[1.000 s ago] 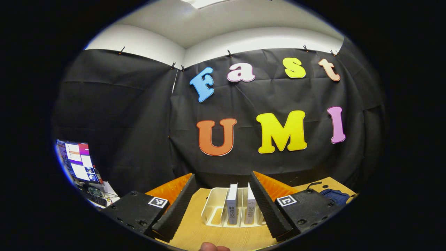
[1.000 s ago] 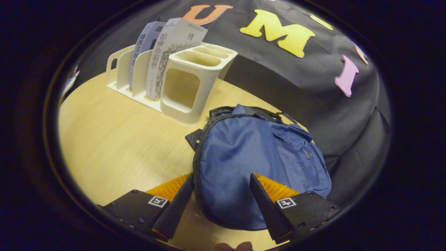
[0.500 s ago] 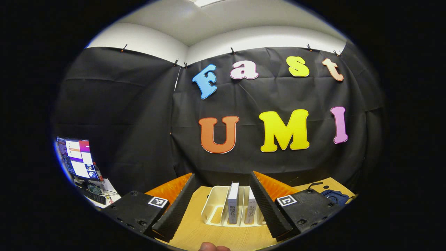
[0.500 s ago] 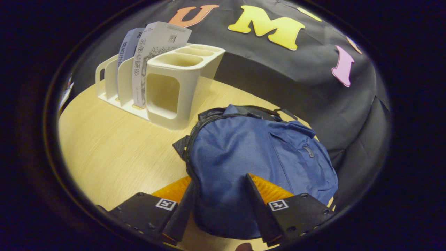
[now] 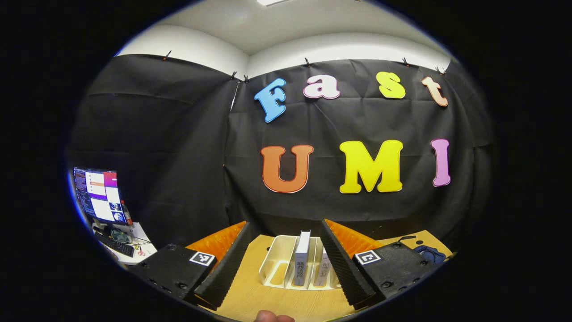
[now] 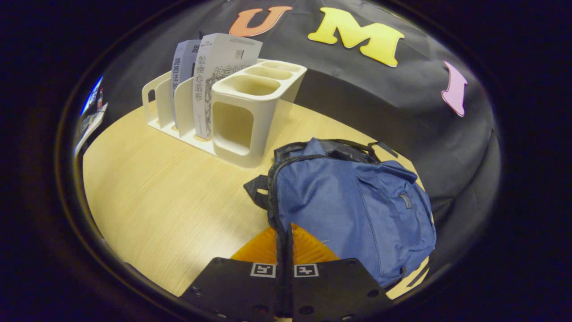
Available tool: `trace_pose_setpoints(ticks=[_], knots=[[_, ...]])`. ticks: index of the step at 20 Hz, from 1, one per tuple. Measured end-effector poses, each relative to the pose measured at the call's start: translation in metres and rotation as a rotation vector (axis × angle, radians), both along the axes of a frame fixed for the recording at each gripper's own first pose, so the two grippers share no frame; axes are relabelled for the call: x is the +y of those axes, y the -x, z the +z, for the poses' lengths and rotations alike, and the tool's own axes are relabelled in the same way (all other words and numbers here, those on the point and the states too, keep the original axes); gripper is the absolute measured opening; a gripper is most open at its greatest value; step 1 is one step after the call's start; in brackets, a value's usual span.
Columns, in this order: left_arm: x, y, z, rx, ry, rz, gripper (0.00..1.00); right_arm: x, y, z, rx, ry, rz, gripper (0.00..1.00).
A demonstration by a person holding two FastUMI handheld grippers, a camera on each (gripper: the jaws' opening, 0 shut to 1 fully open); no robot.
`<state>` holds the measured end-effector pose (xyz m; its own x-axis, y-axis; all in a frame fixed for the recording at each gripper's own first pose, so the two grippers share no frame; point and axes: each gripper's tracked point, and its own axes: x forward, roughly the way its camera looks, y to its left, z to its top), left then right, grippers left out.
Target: Open the schoolbag, grab two books from the bookshelf and put them into the schoolbag.
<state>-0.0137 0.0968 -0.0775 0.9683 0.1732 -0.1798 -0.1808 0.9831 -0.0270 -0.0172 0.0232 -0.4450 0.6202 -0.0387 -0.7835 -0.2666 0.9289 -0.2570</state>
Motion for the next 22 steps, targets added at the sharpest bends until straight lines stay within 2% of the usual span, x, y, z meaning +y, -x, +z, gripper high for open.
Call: trace_pose_setpoints(ticks=[5,9,15,19,22], knots=[[-0.002,-0.006,-0.010,0.023,0.016,-0.007,0.98,-0.004,-0.005,0.050,-0.072,-0.040,0.014,0.00],[-0.009,-0.015,-0.021,0.045,0.018,-0.037,0.98,-0.021,-0.004,0.096,-0.113,-0.093,-0.025,0.00],[-0.041,-0.037,-0.050,0.138,0.083,-0.126,0.98,-0.079,-0.008,0.172,-0.225,-0.099,-0.110,0.00],[-0.058,-0.062,-0.061,0.184,0.110,-0.168,0.98,-0.127,-0.006,0.195,-0.256,-0.096,-0.202,0.00],[-0.073,-0.085,-0.067,0.238,0.108,-0.221,0.98,-0.154,-0.008,0.209,-0.274,-0.103,-0.235,0.00]])
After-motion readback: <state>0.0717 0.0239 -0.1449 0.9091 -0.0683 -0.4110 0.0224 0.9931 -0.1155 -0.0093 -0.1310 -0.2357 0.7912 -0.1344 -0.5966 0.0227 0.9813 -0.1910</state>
